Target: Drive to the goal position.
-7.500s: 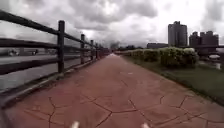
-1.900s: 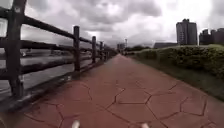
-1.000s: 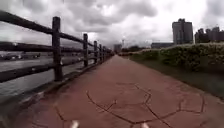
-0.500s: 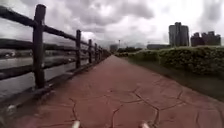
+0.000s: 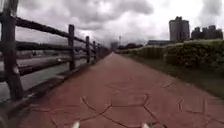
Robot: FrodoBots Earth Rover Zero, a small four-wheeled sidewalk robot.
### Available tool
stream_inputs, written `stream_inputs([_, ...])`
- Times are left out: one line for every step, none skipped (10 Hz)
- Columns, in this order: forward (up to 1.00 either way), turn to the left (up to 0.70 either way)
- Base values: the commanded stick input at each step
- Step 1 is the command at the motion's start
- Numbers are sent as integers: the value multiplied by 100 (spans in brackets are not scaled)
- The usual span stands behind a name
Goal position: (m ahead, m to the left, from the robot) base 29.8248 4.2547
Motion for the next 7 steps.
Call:
stream_inputs([100,0])
stream_inputs([100,0])
stream_inputs([100,0])
stream_inputs([100,0])
stream_inputs([100,0])
stream_inputs([100,0])
stream_inputs([100,0])
